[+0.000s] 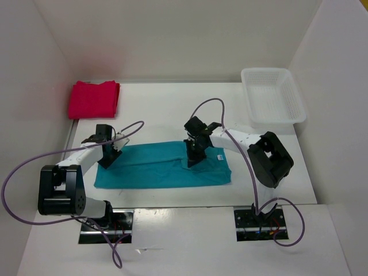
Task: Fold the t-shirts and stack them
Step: Fold the other side of the tshirt into a rectangle
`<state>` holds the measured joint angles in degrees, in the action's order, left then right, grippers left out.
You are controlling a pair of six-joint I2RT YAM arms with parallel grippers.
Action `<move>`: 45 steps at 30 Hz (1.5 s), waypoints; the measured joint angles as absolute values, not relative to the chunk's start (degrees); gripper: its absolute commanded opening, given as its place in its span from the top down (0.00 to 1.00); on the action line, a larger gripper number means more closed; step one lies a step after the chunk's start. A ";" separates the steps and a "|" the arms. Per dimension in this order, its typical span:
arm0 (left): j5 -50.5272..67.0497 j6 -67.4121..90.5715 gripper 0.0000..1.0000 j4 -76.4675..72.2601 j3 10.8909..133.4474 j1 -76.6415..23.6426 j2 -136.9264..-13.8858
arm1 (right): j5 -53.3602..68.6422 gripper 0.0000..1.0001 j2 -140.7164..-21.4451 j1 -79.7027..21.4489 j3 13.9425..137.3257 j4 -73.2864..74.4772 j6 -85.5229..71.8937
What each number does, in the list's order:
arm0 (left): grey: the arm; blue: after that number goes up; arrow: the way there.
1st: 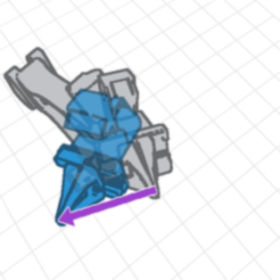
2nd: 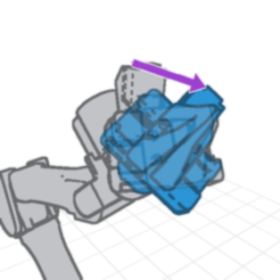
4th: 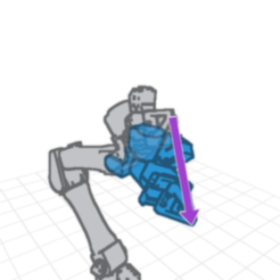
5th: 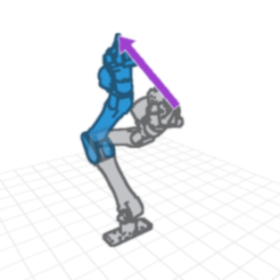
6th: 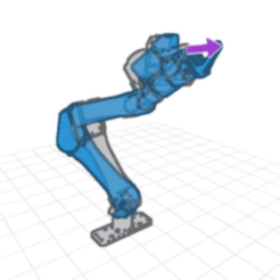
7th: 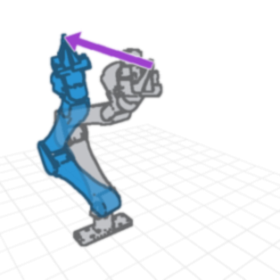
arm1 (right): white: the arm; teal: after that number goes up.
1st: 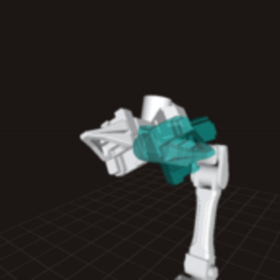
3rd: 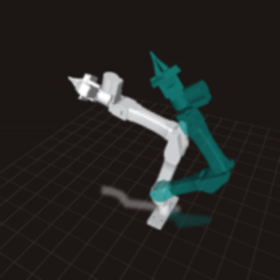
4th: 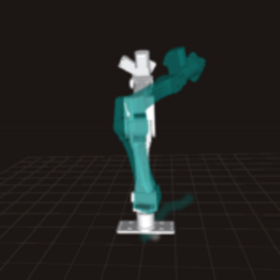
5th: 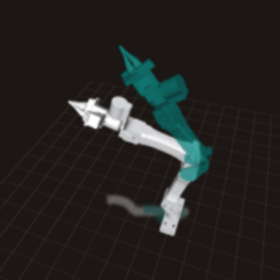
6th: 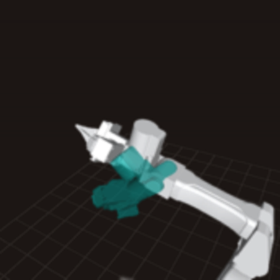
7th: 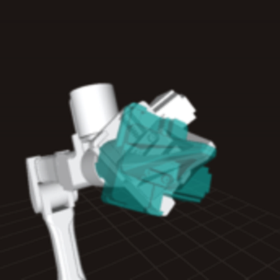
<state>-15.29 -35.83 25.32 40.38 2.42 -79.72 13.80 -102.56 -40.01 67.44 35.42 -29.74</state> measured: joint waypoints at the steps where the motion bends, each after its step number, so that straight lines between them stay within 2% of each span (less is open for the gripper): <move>1: -15.49 -35.81 0.39 25.32 40.32 2.42 -79.72 | 13.96 1.00 -102.61 -40.66 67.44 35.33 -29.76; 5: -15.97 -35.73 0.38 25.89 40.23 3.38 -79.11 | 14.96 1.00 -102.63 -42.72 67.66 35.59 -29.69; 11: -13.19 -35.64 0.28 32.01 44.75 4.54 -72.36 | 14.50 1.00 -102.50 -44.01 71.46 39.05 -27.46; 12: -12.45 -35.62 0.27 32.42 46.09 4.54 -70.85 | 13.82 0.97 -102.13 -43.72 71.90 39.29 -27.38; 15: -10.81 -35.35 0.24 32.18 48.77 4.51 -68.01 | 13.19 0.76 -98.76 -40.77 71.55 39.66 -28.80; 16: -10.79 -35.29 0.24 31.62 48.97 4.54 -67.70 | 12.69 0.60 -96.99 -38.50 70.96 39.62 -29.61; 19: -11.27 -34.30 0.21 29.39 48.49 4.93 -68.93 | 8.49 0.39 -91.48 -27.66 68.93 39.83 -32.77; 21: -11.66 -34.02 0.19 27.88 48.34 5.76 -71.55 | 4.08 0.38 -88.82 -22.48 67.00 40.32 -34.50; 25: -11.55 -32.49 0.18 24.97 49.08 8.97 -79.53 | 0.56 0.38 -84.03 -22.74 60.25 42.70 -39.05; 28: -11.20 -31.40 0.18 22.79 50.26 10.85 -85.01 | 0.47 0.37 -80.36 -23.66 53.84 44.42 -43.18; 31: -11.03 -31.03 0.16 20.47 50.72 11.42 -88.68 | 0.82 0.30 -77.65 -23.73 48.45 45.43 -47.51; 35: -10.57 -30.98 0.11 17.85 50.81 11.38 -91.42 | 1.08 0.30 -76.27 -23.75 44.07 46.00 -51.92; 40: -9.65 -31.31 0.11 15.33 51.07 11.38 -92.47 | 3.40 0.28 -75.26 -23.22 40.29 45.82 -54.76; 42: -9.74 -31.35 0.17 14.63 51.59 11.38 -93.23 | 4.64 0.28 -76.97 -22.70 40.12 45.30 -54.81; 45: -9.76 -31.22 0.35 13.13 52.77 11.44 -94.91 | 6.46 0.31 -80.86 -22.33 40.01 43.42 -54.43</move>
